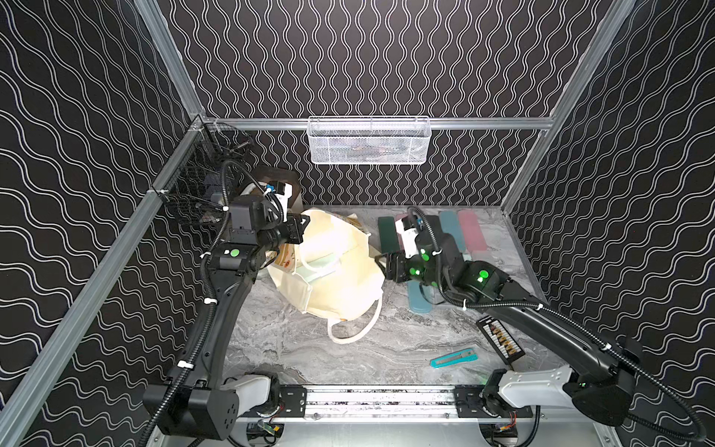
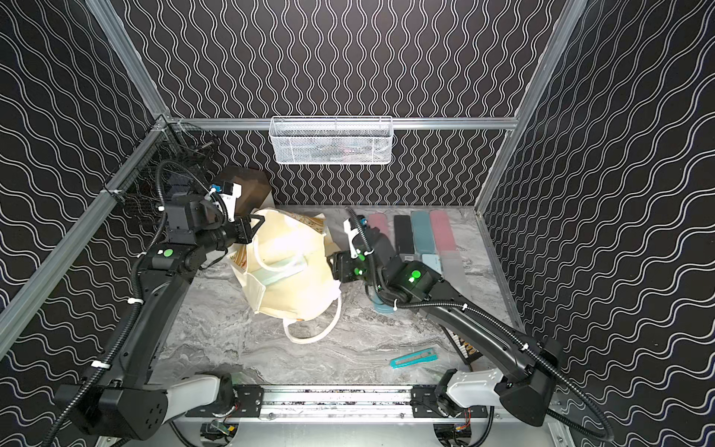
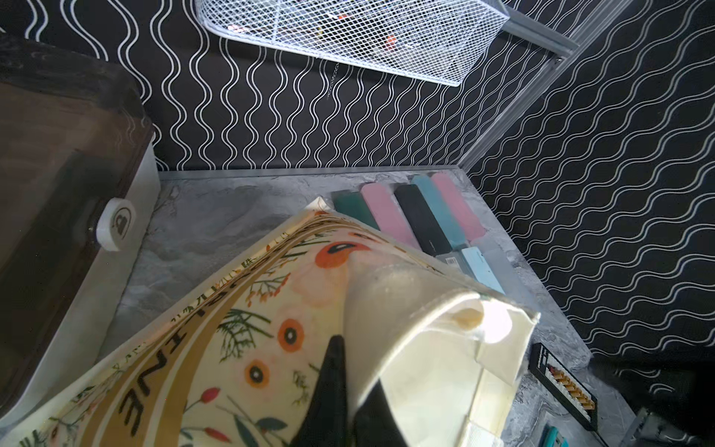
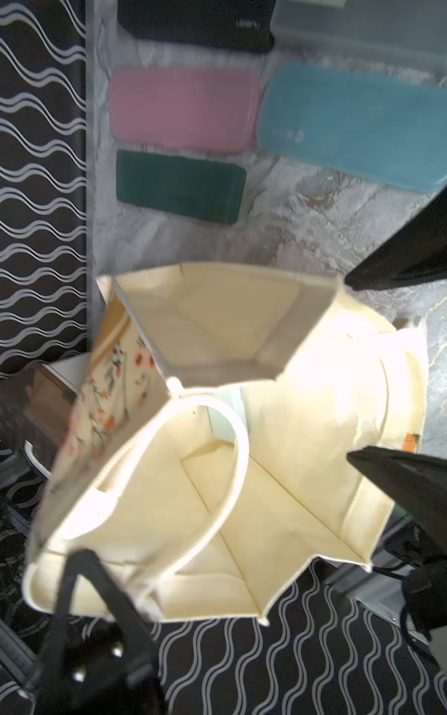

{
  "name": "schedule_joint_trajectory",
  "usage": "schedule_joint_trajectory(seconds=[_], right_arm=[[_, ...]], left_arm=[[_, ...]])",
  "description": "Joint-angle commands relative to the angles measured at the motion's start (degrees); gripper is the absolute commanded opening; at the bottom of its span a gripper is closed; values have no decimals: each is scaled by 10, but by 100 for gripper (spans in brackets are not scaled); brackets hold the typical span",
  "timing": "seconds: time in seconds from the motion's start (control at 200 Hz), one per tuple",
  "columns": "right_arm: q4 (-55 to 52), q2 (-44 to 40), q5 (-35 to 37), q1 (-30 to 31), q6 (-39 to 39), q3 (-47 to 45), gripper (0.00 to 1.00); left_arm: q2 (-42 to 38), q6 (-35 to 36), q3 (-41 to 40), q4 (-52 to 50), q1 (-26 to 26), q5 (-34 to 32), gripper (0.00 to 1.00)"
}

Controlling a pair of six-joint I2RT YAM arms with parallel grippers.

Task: Take out the pencil case from the canvas bag
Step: Pick up the pencil case from the canvas bag.

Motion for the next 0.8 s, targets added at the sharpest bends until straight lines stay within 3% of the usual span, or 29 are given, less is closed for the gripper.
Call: schedule_joint_trajectory(seconds=[0.0, 0.175, 0.455, 0.796], right_arm=[[30, 23, 26, 63, 2, 4, 58], [32, 94, 52, 123, -8, 28, 48], [61, 209, 68, 120, 51, 31, 37], [93, 287, 53, 83, 161, 32, 42]], left_arm=[[-11, 9, -10, 74, 0, 34, 0], [-19, 7, -21, 88, 0, 51, 0], [-31, 3, -23, 86, 0, 48, 0], [-52, -19, -32, 90, 0, 46, 0]])
